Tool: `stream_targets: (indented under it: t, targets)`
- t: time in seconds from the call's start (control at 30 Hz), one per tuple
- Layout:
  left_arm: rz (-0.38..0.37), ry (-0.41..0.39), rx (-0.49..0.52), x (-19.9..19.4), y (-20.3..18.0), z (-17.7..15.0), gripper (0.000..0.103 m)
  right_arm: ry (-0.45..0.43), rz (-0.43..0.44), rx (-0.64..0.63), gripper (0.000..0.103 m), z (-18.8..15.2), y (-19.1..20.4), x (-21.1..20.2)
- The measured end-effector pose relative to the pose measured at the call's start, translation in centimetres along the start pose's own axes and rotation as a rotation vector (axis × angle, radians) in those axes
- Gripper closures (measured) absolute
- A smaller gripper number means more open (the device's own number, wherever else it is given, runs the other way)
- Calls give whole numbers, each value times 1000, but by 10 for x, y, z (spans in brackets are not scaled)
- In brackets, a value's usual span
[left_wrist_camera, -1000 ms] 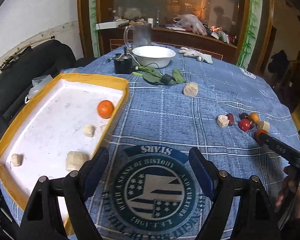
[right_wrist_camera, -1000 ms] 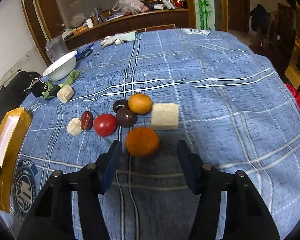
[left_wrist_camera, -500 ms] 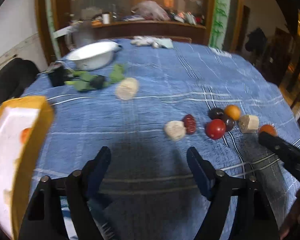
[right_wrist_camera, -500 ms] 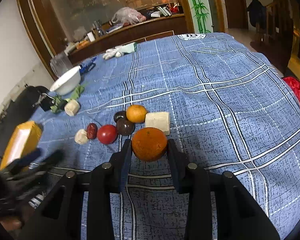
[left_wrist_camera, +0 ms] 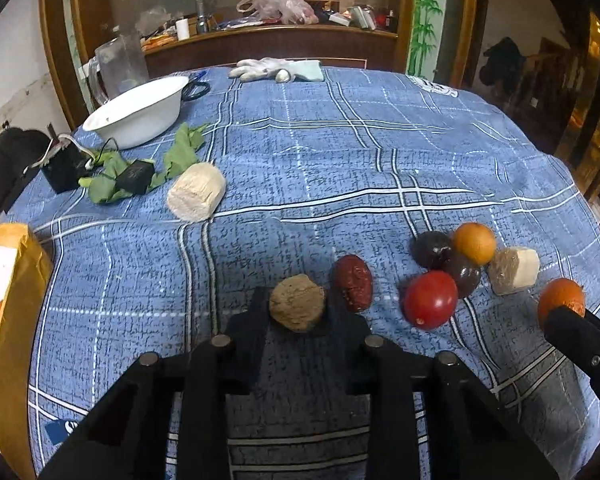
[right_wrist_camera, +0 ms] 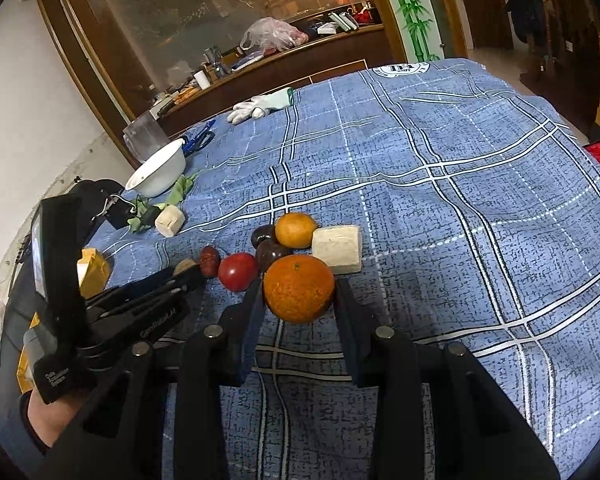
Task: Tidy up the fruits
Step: 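Grasp round beige ball with left tool while right tool grasps second orange, then lift beige ball with left tool toward tray while right tool holds orange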
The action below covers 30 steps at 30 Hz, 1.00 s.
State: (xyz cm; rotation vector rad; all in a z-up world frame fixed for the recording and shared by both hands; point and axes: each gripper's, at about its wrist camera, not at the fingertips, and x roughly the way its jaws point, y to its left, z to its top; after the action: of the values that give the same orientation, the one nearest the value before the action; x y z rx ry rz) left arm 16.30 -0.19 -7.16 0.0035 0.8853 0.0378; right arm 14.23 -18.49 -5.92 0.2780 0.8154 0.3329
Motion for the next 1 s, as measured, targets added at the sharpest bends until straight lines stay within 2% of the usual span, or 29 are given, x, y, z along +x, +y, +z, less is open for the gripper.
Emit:
stream_targets:
  t: [0.1,0.23,0.43,0.63,1.0]
  targets:
    - [-15,6,-12,0,4,2,76,-3,-6,-7,66,-1,1,0]
    - [-11,-6,-26,-18,12,-7,76,-13,-41,-27,66,-2,2,0]
    - [-10,-25,-49,-58,29,-40,76,-25,-83,-45,66,-1,6,-3]
    - [-11,-49,-73,-90,43,-68,76,-29,-89,-115,66,-14,33,-23]
    - [-12,-98,-92,-125,59,-92,76,-48,-76,-198,66,-48,76,-62]
